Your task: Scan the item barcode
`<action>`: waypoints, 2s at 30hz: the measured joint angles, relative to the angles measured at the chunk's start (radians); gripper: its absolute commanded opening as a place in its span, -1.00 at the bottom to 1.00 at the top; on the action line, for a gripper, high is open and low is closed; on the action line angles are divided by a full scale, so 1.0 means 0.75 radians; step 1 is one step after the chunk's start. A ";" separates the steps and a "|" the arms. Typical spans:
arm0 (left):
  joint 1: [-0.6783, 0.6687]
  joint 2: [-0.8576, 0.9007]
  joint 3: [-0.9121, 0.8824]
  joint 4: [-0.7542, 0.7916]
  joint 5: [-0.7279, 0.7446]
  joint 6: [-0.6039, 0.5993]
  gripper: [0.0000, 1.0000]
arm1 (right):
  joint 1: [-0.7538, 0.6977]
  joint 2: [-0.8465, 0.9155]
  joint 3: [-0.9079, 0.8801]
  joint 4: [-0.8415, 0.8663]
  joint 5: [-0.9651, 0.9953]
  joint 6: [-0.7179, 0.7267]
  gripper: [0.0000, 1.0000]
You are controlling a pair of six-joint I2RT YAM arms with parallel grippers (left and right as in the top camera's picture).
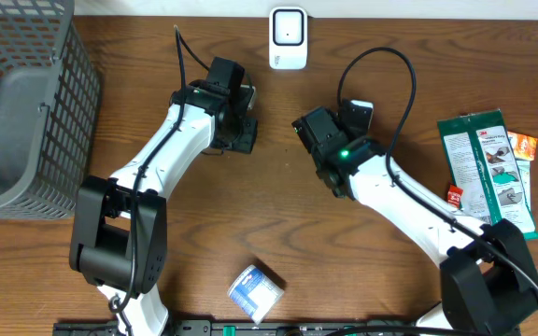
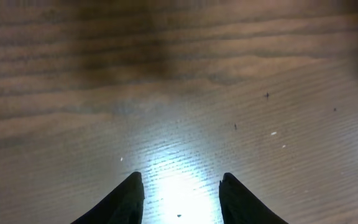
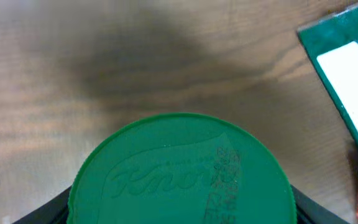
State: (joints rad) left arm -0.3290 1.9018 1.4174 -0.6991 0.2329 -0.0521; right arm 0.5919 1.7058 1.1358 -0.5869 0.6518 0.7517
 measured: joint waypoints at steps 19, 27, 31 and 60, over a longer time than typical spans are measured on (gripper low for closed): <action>0.000 0.000 0.000 0.078 -0.001 0.000 -0.15 | -0.031 0.015 -0.445 0.878 0.123 -0.251 0.03; 0.000 0.000 0.000 0.094 -0.001 0.000 -0.16 | -0.030 0.152 -0.443 1.000 0.186 -0.294 0.18; 0.000 0.000 0.000 0.094 -0.001 0.000 -0.15 | -0.027 0.160 -0.443 1.018 0.215 -0.352 0.31; -0.001 0.000 0.000 0.096 0.001 0.034 0.11 | -0.090 -0.608 -0.446 0.494 -0.247 -0.572 0.99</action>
State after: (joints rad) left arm -0.3294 1.9018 1.4174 -0.6270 0.2333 -0.0269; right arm 0.5243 1.2495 0.8017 -0.2161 0.4664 0.3225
